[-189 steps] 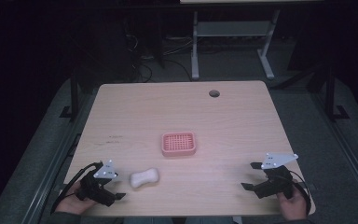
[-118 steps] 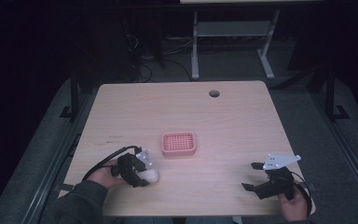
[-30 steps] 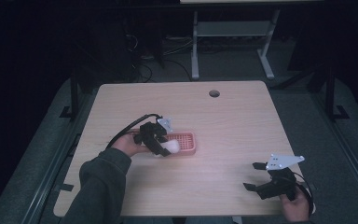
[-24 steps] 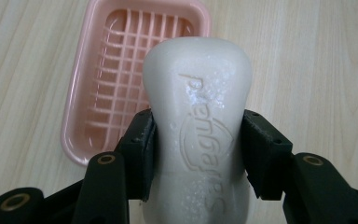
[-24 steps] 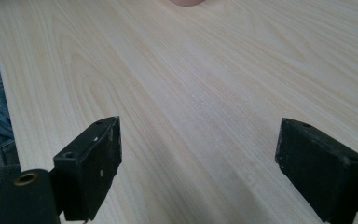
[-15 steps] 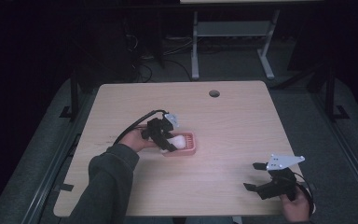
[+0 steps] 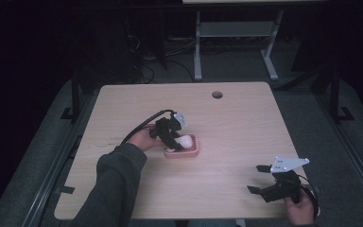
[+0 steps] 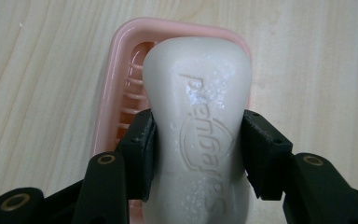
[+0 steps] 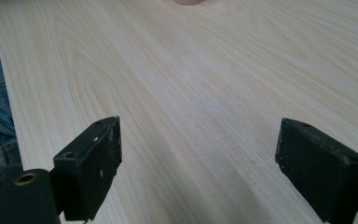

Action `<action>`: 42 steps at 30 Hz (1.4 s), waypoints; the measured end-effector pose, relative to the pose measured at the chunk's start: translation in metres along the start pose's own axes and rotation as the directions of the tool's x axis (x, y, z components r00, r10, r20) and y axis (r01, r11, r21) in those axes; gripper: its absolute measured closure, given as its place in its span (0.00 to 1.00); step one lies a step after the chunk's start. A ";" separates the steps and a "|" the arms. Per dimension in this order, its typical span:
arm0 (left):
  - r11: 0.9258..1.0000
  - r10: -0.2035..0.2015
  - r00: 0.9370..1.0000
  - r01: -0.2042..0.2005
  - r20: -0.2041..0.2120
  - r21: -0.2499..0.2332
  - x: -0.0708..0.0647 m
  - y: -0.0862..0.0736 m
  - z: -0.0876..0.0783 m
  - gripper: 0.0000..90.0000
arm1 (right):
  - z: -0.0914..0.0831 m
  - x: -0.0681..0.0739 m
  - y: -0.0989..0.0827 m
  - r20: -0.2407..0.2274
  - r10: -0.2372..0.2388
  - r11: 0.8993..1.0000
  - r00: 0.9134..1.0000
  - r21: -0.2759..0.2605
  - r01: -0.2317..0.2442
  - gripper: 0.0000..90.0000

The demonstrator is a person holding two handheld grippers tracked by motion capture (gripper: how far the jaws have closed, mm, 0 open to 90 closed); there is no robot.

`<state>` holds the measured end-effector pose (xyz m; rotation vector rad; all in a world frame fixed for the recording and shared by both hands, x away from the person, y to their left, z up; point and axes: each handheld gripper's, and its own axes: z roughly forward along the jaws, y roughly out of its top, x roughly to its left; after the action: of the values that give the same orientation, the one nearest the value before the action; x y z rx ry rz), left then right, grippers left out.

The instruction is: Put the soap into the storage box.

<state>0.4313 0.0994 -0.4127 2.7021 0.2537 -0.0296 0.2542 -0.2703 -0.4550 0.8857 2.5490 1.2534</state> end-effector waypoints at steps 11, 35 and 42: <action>1.000 -0.012 1.000 0.012 -0.003 0.008 0.005 0.001 0.007 0.55 | 0.000 0.000 0.000 -0.002 0.002 1.000 1.000 0.000 -0.002 0.16; 0.999 -0.008 1.000 0.009 -0.024 0.040 0.005 0.004 0.014 0.55 | 0.000 0.000 0.000 -0.004 -0.001 1.000 1.000 0.001 0.001 0.16; 0.998 0.005 0.999 -0.002 -0.034 0.067 0.003 0.007 0.014 0.54 | 0.000 0.000 0.000 -0.004 -0.001 1.000 1.000 0.002 0.001 0.16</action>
<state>0.4362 0.0876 -0.4226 2.7720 0.2627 0.0088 0.2546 -0.2699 -0.4550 0.8839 2.5537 1.2538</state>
